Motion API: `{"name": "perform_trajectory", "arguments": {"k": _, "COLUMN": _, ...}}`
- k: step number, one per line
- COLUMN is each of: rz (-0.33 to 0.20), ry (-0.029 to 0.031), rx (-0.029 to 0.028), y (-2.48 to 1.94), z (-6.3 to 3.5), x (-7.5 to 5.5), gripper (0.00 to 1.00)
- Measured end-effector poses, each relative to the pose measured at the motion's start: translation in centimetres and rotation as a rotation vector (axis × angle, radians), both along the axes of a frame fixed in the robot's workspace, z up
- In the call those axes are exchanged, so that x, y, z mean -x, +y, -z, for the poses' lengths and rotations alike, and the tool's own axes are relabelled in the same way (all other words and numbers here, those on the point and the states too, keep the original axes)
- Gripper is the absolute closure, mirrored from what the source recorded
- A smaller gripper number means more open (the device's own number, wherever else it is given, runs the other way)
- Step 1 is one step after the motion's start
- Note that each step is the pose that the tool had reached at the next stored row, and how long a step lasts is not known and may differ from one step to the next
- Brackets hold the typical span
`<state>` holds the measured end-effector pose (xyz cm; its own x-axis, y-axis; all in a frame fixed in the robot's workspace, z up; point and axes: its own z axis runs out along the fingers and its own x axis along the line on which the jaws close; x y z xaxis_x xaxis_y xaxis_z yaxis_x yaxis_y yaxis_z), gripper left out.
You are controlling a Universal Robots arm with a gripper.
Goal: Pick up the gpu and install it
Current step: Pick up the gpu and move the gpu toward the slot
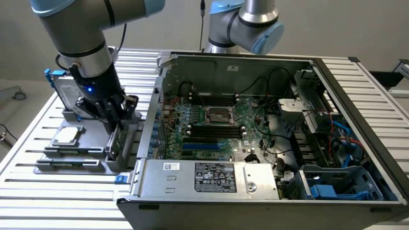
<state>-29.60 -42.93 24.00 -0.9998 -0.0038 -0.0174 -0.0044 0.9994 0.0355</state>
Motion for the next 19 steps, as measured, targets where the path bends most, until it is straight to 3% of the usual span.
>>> {"name": "perform_trajectory", "arguments": {"k": 8, "rz": 0.0, "ry": -0.0039, "rx": -0.0037, "y": 0.0, "z": -2.02, "x": 0.0, "gripper": 0.74}}
{"name": "perform_trajectory", "arguments": {"k": 19, "rz": 0.0, "ry": -0.0053, "rx": -0.0037, "y": 0.0, "z": -6.78, "x": 0.0, "gripper": 0.74}}
